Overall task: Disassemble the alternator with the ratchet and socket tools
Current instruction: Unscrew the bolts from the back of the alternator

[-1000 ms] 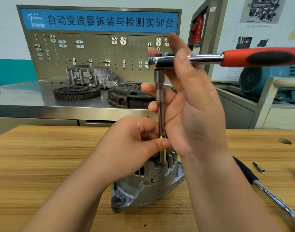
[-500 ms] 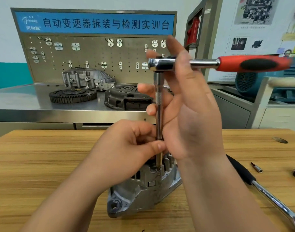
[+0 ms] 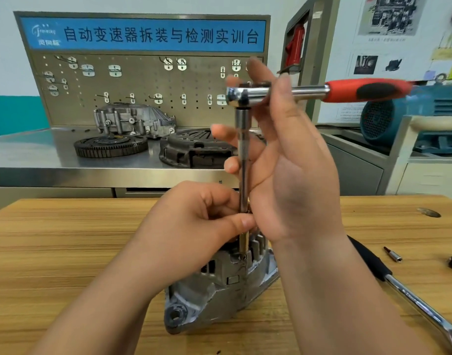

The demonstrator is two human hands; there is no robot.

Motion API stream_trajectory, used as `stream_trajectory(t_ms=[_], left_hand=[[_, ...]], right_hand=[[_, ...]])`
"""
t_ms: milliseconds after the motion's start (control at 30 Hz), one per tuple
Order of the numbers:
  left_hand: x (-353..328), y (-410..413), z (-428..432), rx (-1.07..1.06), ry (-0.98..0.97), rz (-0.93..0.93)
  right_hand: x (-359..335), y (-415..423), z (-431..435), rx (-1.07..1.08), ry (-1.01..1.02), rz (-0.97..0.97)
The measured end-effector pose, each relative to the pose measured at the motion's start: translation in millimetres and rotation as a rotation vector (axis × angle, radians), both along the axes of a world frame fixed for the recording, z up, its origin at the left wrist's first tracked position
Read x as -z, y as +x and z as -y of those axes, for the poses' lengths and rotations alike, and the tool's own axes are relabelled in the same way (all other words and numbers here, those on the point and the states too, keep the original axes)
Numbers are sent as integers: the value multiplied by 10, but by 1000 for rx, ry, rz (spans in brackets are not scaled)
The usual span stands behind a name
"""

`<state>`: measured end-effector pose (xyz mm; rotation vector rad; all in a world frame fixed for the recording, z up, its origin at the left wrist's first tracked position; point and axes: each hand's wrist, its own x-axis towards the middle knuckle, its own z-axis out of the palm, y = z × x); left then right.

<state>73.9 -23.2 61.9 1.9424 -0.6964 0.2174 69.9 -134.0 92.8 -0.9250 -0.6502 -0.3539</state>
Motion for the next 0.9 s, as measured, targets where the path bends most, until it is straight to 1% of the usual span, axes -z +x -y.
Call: stream_trajectory(t_ms=[67, 167, 300, 400, 467, 567, 667, 733, 833, 900], left_hand=[[9, -2, 12, -28, -11, 3], [10, -3, 6, -26, 16, 14], [-27, -24, -6, 66, 18, -19], [-17, -19, -1, 44, 3, -16], [-1, -9, 3, 1, -13, -1], [9, -1, 20, -43, -47, 19], [7, -1, 14, -54, -14, 44], [5, 20, -13, -21, 8, 37], [-6, 13, -35, 64, 62, 40], [-7, 7, -23, 74, 74, 35]], right_hand=[[-9, -14, -10, 55, -9, 66], [-10, -17, 5, 38, 9, 77], [-8, 6, 51, -44, 8, -22], [-13, 29, 65, -91, -12, -80], [-3, 23, 42, -75, -11, -49], [-1, 8, 16, 16, -17, 62], [3, 6, 15, 31, -11, 93], [11, 3, 14, -8, 5, 71], [6, 15, 28, -71, 13, -20], [3, 30, 33, -78, 15, -78]])
